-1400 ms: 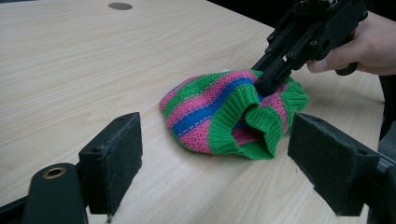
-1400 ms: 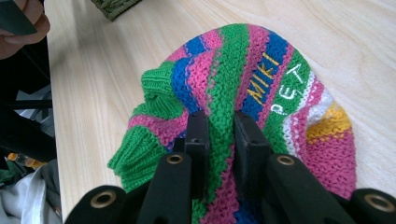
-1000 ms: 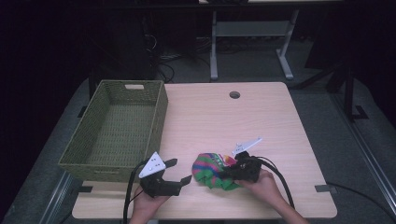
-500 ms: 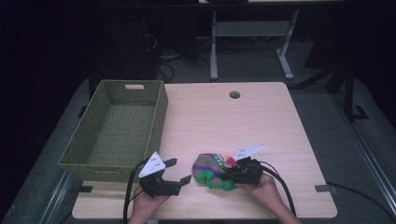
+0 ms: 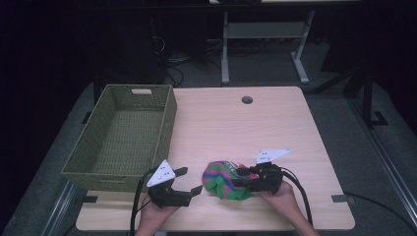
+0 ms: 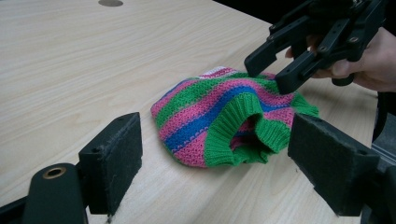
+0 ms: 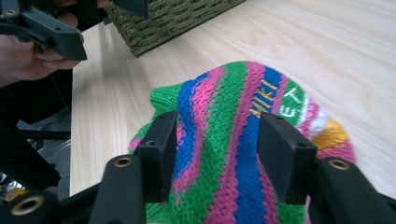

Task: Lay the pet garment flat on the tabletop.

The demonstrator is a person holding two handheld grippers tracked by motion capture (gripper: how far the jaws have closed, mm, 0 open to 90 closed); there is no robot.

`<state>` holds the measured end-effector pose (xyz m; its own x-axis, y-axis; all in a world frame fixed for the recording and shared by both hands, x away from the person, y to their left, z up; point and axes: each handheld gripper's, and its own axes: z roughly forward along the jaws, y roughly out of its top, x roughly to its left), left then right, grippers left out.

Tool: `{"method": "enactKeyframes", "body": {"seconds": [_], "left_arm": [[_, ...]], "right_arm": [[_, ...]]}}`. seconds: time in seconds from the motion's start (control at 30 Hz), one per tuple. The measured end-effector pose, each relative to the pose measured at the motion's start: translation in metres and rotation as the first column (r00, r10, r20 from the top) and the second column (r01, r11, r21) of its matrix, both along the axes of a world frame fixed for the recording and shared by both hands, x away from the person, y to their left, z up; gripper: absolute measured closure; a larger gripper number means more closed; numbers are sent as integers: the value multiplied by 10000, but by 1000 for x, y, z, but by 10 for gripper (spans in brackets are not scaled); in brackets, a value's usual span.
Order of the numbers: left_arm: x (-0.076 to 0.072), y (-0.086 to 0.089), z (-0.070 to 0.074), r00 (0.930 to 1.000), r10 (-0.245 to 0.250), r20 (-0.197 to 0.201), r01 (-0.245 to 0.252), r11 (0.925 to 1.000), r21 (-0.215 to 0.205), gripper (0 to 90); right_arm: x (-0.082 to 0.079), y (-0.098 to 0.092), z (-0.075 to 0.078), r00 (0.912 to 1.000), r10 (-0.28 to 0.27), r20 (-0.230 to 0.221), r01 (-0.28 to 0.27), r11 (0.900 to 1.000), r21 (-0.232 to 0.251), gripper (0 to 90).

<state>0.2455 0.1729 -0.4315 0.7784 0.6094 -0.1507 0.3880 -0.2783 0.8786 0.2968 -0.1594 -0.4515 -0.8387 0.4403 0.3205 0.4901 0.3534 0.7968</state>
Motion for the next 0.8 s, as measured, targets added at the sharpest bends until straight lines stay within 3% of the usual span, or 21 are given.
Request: {"method": "enactKeyframes", "body": {"seconds": [0.23, 0.33, 0.43, 0.6, 0.7, 0.8], "left_arm": [[-1, -1, 1, 9999, 129, 88, -129, 9999, -50, 174], [0, -1, 0, 9999, 130, 45, -129, 9999, -66, 174], [1, -1, -1, 9999, 116, -42, -116, 9999, -33, 174], [1, -3, -1, 10000, 71, -21, -71, 10000, -23, 174], [1, -3, -2, 9999, 43, -99, -43, 10000, -4, 174], [2, -3, -2, 9998, 11, -175, -11, 10000, -4, 174]], "right_arm": [[-4, -6, 12, 9989, 85, 453, -107, 9988, 475, 474], [-14, 1, 30, 9917, 924, 894, -978, 9935, 583, 526], [-23, 11, 40, 9827, 1441, 1164, -1494, 9880, 379, 552], [-31, 31, 35, 9668, 2238, 1231, -2164, 9737, -709, 578], [-29, 40, 26, 9639, 2521, 863, -2437, 9650, -966, 579], [-26, 46, 13, 9681, 2448, 539, -2333, 9585, -1638, 606]]}}
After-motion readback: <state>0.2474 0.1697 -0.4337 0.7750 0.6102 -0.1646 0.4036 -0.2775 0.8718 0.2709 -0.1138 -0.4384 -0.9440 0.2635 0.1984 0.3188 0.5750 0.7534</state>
